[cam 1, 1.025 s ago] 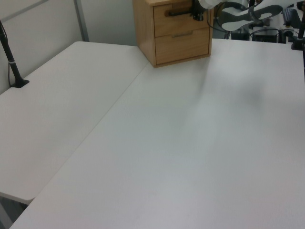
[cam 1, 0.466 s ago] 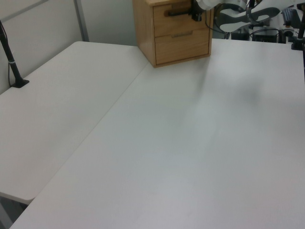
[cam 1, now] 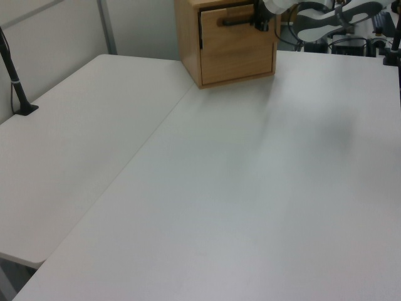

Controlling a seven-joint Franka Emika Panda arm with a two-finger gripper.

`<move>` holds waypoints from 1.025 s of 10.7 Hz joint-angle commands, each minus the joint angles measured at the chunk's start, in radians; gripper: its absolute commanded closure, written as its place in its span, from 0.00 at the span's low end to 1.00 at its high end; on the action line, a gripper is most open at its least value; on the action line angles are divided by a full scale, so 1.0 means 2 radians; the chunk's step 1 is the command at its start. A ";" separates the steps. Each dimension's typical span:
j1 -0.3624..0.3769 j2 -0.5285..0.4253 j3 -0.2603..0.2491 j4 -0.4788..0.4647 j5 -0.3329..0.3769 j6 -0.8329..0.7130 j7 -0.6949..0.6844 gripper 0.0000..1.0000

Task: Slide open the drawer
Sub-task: 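Pull the handle straight out, sliding the upper drawer open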

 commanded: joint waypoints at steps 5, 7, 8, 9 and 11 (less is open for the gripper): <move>0.037 -0.139 0.014 -0.145 0.007 0.013 0.024 1.00; 0.047 -0.169 0.014 -0.178 0.008 0.013 0.029 1.00; 0.052 -0.179 0.014 -0.188 0.008 0.012 0.030 1.00; 0.053 -0.186 0.014 -0.196 0.008 0.012 0.030 0.99; 0.057 -0.194 0.016 -0.208 0.009 0.011 0.036 0.97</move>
